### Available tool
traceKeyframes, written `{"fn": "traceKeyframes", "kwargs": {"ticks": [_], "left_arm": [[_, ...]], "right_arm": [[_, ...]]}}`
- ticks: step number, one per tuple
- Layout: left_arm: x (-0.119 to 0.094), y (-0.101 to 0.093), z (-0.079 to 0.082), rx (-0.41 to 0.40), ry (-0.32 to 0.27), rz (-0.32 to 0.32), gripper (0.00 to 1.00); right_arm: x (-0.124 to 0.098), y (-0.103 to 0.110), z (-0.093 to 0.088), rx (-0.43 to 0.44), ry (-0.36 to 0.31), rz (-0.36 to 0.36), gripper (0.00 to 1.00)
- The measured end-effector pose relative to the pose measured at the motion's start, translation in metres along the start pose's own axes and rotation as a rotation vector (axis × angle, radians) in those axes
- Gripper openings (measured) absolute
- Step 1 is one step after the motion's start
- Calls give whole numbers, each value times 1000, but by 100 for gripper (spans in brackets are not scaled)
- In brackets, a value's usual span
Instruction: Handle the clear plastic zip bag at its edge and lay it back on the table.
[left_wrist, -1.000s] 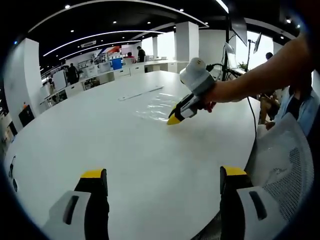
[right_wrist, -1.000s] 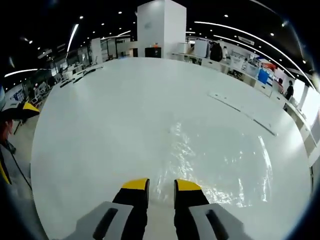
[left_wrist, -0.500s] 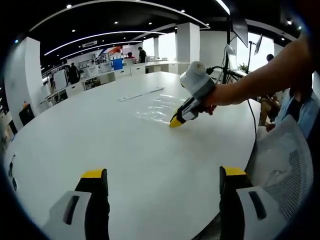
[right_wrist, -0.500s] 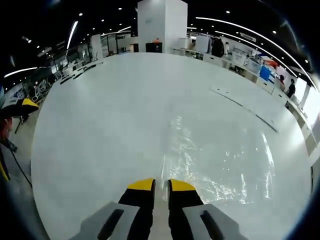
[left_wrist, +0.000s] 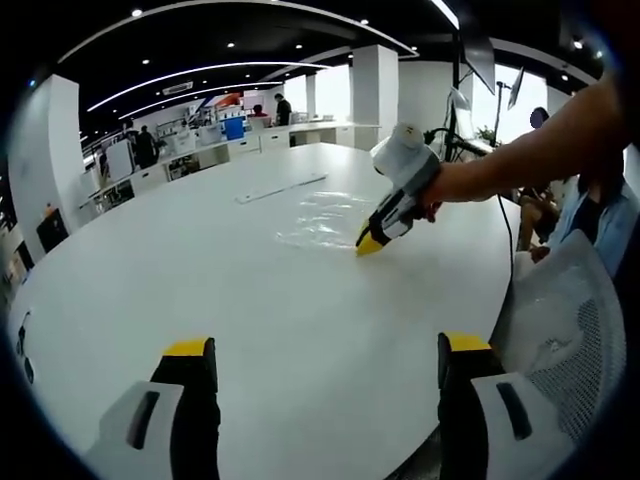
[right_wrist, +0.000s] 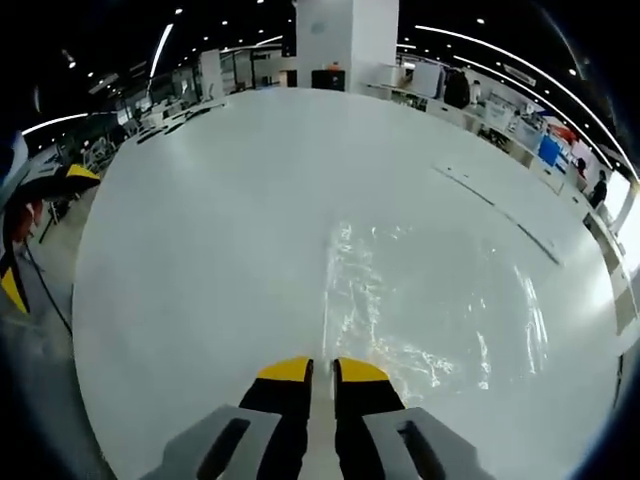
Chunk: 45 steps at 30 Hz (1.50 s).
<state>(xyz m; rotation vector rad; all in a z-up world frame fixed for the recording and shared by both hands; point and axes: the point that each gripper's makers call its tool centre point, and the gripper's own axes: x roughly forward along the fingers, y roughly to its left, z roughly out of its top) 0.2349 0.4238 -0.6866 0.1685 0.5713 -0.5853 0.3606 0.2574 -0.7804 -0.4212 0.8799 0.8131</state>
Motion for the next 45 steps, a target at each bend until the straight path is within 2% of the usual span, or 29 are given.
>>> {"fn": "traceKeyframes", "kwargs": {"ticks": [4,7,11,16,26,29,37,41,45], "left_arm": [[1,-1,1,5,1,-7,90],[2,-2,1,6,3,-10,90],[2,-2,1,9,4,-14,90],[2,0,1,5,4,-12,90],[1,0,0,3,3,-9,89],[1,-1,1,3,2,-9,89],[2,-1,3,5,1,-11,89],[2,-1,4,6,-1,-11,89],[2,0,3,5,-2,-10,89]], "right_arm": [[-3,-2,-7,-63,40,-6,5],[-7,-1,-7,-72,35,-12,7],[-5,-3,9,-63,-35,-29,12],[1,-6,18,-52,-48,-40,16],[10,-8,10,30,-22,-57,15],[9,-10,10,49,-24,-54,14],[7,-9,9,31,-13,-40,8],[6,-11,6,7,4,-37,1],[5,-11,5,-15,13,-23,0]]}}
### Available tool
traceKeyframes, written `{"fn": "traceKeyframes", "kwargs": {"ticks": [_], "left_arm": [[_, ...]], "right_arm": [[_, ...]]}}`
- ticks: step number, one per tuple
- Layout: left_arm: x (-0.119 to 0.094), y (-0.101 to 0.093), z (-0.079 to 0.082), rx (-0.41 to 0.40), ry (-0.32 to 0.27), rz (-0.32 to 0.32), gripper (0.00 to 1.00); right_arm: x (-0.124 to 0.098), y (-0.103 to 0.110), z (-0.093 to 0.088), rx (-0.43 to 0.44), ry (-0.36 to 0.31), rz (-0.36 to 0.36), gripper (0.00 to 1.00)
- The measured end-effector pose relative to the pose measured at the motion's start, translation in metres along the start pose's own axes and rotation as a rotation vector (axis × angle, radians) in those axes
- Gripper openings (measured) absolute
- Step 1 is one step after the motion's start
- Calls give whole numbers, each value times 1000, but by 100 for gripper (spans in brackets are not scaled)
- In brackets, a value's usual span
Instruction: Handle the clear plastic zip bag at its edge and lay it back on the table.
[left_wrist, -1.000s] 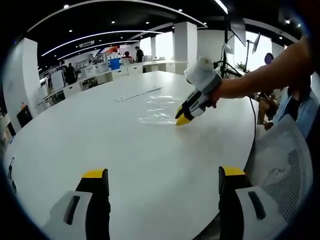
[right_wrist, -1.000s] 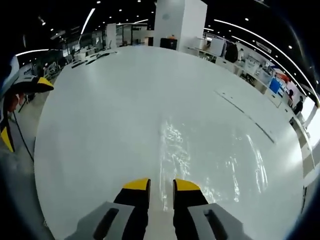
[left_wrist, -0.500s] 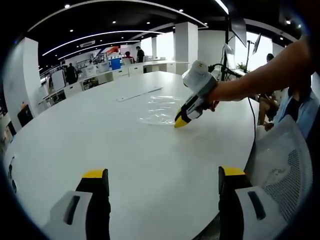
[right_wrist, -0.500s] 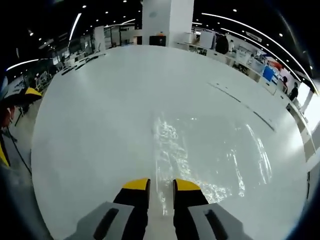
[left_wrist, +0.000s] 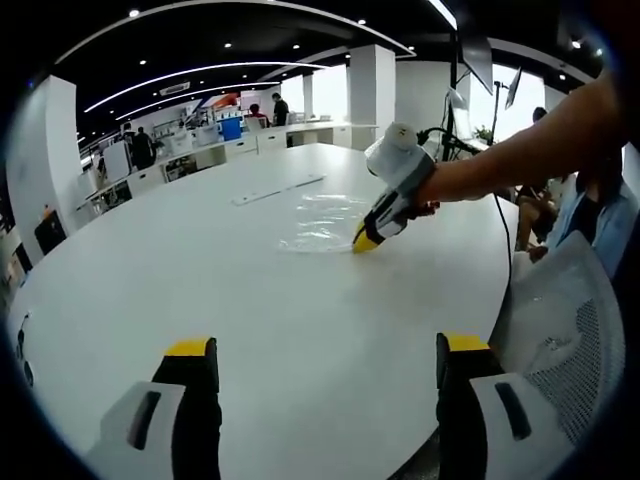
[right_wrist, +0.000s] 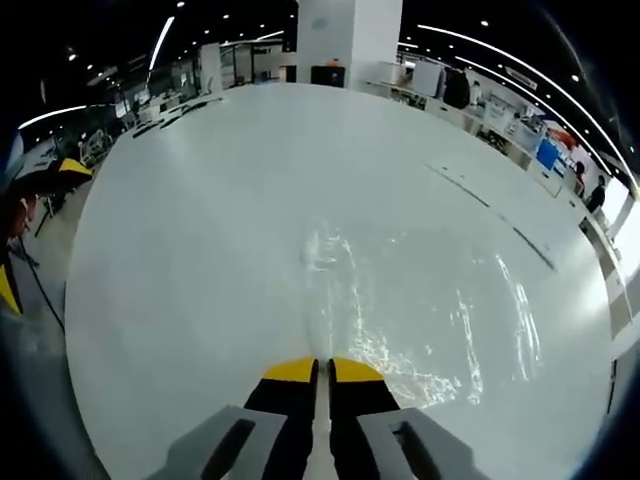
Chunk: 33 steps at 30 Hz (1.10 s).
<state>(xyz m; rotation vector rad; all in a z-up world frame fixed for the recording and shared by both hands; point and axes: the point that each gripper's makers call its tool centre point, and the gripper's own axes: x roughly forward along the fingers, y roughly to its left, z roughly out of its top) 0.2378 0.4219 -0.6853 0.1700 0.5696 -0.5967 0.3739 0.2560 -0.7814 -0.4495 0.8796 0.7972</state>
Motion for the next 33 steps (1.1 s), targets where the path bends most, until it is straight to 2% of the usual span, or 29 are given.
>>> {"fn": "traceKeyframes", "kwargs": {"ticks": [12,33], "left_arm": [[-1,0,1,2,-1,1,89],[2,-1,4,14,0,-12,88]], "right_arm": [[-2,6,1,-134,1,37,0],[-23,16,5,-207,-41,66,0]]}}
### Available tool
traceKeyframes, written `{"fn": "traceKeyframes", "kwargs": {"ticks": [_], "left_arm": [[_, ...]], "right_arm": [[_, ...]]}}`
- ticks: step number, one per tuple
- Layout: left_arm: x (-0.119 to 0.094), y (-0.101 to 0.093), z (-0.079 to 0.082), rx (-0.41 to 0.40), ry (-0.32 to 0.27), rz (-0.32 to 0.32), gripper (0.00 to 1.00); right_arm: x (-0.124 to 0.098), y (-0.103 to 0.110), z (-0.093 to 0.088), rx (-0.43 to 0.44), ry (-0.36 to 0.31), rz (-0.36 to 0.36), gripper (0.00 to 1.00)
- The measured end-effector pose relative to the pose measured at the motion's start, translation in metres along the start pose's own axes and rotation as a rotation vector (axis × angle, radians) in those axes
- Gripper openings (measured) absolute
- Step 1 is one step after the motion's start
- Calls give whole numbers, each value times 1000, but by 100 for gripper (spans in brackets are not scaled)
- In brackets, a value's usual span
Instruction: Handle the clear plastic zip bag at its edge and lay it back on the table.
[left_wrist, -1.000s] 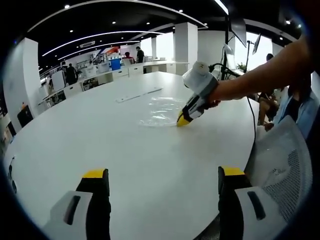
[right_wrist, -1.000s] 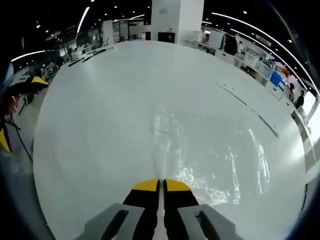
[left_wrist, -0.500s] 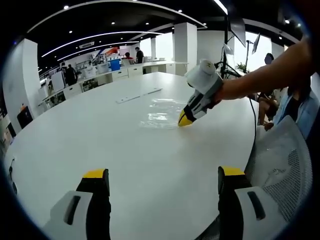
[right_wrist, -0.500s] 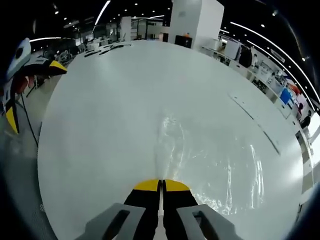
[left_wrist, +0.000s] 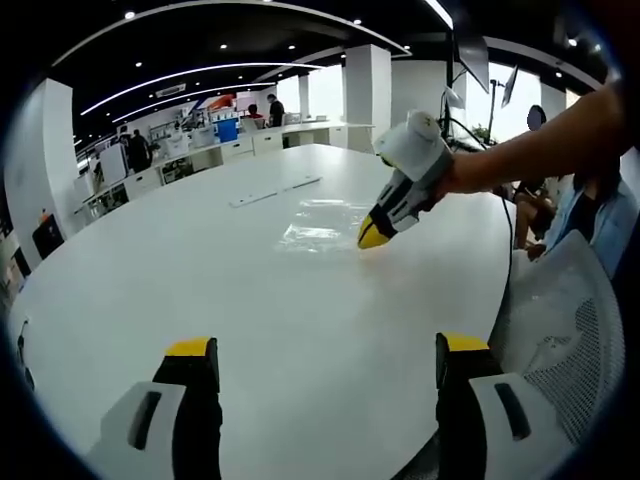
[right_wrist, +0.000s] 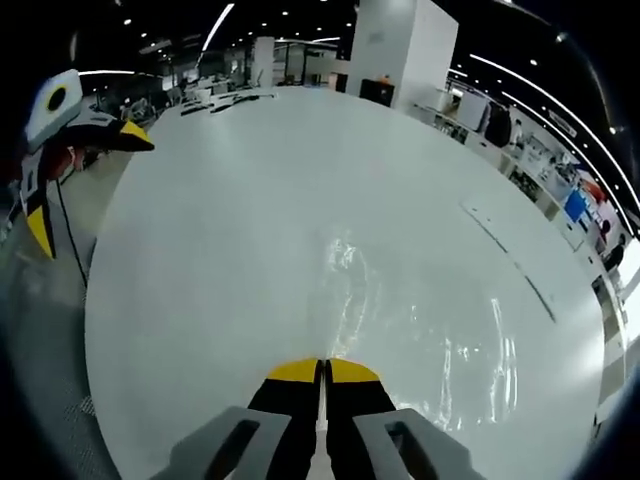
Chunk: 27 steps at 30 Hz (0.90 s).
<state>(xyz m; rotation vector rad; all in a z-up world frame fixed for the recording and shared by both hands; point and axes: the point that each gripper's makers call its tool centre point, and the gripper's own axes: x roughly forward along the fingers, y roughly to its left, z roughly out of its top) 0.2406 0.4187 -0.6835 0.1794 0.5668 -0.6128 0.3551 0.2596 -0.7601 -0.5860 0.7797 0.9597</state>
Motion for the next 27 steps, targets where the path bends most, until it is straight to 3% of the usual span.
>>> {"fn": "traceKeyframes", "kwargs": {"ticks": [27], "left_arm": [[-1,3,2,10,2,-3,88]], "right_arm": [[-23,15,11,-92,-45,35,0]]}}
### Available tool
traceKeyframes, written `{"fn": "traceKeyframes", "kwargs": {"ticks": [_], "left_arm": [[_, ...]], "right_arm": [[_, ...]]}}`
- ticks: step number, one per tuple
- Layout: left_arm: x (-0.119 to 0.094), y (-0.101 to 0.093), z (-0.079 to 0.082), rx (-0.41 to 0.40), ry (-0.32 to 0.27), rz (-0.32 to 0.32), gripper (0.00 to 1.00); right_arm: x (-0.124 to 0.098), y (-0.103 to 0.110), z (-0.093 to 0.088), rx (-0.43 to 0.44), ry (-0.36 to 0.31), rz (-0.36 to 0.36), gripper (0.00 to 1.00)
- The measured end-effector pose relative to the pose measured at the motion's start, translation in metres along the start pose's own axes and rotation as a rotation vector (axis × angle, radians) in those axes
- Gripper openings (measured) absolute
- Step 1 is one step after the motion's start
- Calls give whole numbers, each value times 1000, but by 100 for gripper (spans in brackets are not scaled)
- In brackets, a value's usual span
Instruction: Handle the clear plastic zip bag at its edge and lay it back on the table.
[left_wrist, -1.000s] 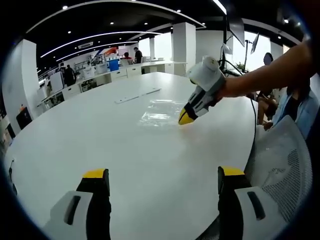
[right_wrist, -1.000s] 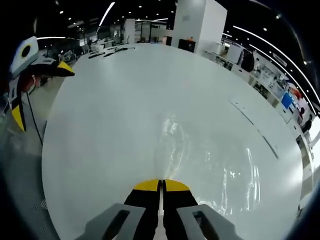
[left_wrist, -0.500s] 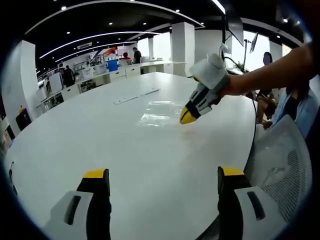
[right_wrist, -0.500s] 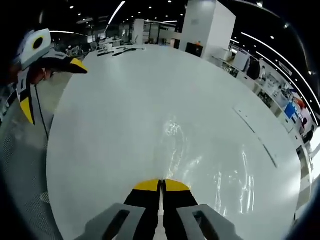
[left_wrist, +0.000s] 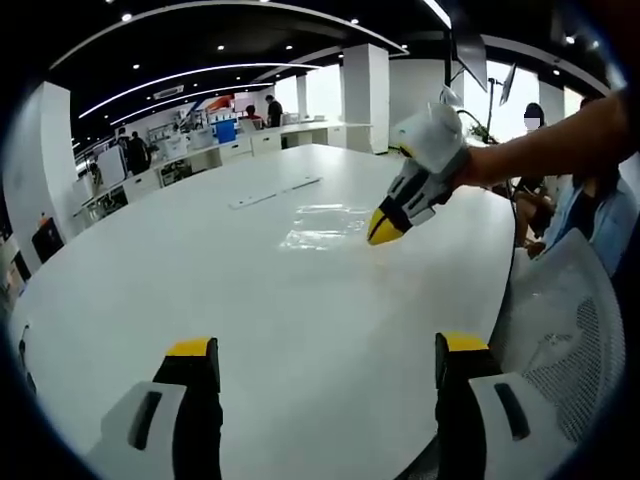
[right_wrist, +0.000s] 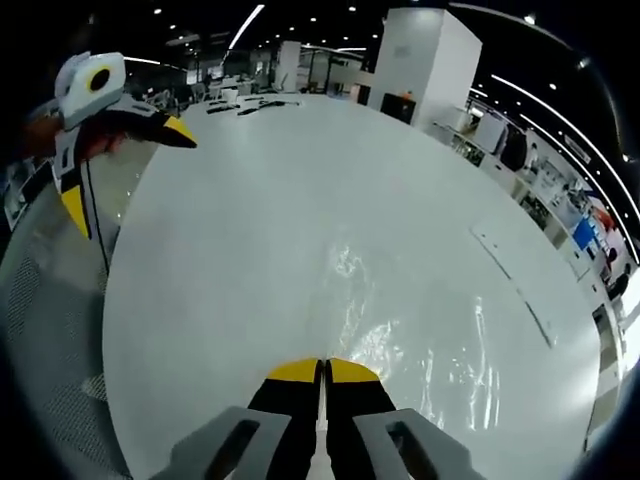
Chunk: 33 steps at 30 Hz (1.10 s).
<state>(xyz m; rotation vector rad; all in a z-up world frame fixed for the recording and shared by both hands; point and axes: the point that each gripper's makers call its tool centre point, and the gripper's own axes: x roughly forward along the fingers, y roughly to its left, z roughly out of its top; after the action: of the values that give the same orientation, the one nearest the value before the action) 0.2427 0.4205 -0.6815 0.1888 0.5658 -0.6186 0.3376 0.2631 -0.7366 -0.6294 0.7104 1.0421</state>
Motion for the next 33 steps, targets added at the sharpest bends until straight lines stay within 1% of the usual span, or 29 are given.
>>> {"fn": "traceKeyframes", "kwargs": {"ticks": [3,12,15,17,21,25,33], "left_arm": [[0,1,0,-1,1,-1,88],[2,2,-1,-4,0,-2,88],[2,1,-1,-5,0,-3,88],[2,2,-1,-6,-1,-3,88],[2,1,-1,-12,-6,-3,88],[2,-1,1,-14,-9,-7,88],[2,-4,3,-12,-14,-11,88]], "right_arm": [[-5,2,2,-18,-3,6,0],[-6,8,2,-61,-2,35,0],[-8,15,2,-93,-7,53,0],[-8,15,1,-109,-2,53,0],[-9,17,2,-104,-6,57,0],[-13,22,3,-124,-8,64,0],[-17,30,-1,-187,3,92,0]]}}
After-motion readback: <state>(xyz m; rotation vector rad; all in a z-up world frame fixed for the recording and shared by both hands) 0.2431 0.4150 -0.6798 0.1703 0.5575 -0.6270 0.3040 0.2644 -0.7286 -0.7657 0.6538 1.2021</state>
